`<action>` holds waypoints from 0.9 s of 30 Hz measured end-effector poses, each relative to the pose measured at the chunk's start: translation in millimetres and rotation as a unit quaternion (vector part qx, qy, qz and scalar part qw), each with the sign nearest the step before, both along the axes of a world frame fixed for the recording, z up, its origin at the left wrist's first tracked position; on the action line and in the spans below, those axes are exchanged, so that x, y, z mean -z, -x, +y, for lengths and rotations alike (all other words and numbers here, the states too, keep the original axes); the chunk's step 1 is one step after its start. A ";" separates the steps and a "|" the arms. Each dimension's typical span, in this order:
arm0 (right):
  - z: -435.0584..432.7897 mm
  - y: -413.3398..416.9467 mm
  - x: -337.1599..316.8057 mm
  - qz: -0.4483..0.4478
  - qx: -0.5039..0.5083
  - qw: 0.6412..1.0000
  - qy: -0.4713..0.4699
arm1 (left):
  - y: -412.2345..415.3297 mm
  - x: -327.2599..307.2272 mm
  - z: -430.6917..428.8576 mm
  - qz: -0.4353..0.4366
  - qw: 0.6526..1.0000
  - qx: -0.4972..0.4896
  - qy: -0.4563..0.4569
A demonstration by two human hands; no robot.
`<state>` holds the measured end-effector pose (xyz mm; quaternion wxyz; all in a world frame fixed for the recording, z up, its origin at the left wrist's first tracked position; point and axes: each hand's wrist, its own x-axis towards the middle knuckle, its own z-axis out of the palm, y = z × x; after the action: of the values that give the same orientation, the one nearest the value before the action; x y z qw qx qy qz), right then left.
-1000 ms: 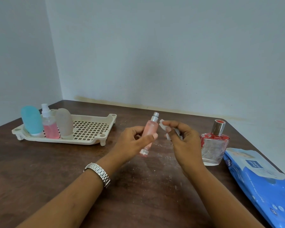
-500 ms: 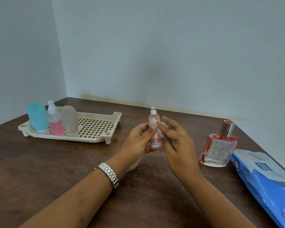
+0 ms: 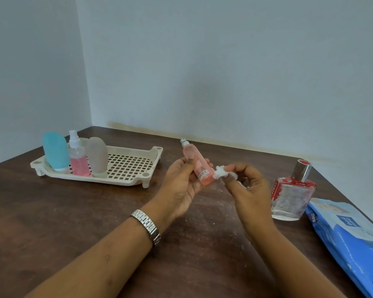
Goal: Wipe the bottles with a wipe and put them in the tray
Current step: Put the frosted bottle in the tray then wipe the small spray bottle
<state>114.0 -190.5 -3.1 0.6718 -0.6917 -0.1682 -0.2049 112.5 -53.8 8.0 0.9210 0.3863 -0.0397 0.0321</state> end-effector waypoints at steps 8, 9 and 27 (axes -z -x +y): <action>14.6 7.8 6.9 0.113 -0.035 0.988 -0.095 | -0.4 3.6 -11.0 -0.013 0.998 -0.062 0.017; 15.4 8.2 7.7 0.116 -0.042 0.988 -0.089 | -0.7 3.8 -11.4 -0.016 0.997 -0.071 0.018; 5.7 0.3 8.2 0.215 -0.094 0.968 -0.083 | -5.4 16.7 -12.4 -0.080 0.980 -0.110 -0.144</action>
<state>113.6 -184.8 -11.2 0.7633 -0.6426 -0.0667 0.0000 117.9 -66.2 -8.7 0.8405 0.5128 -0.0753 0.1579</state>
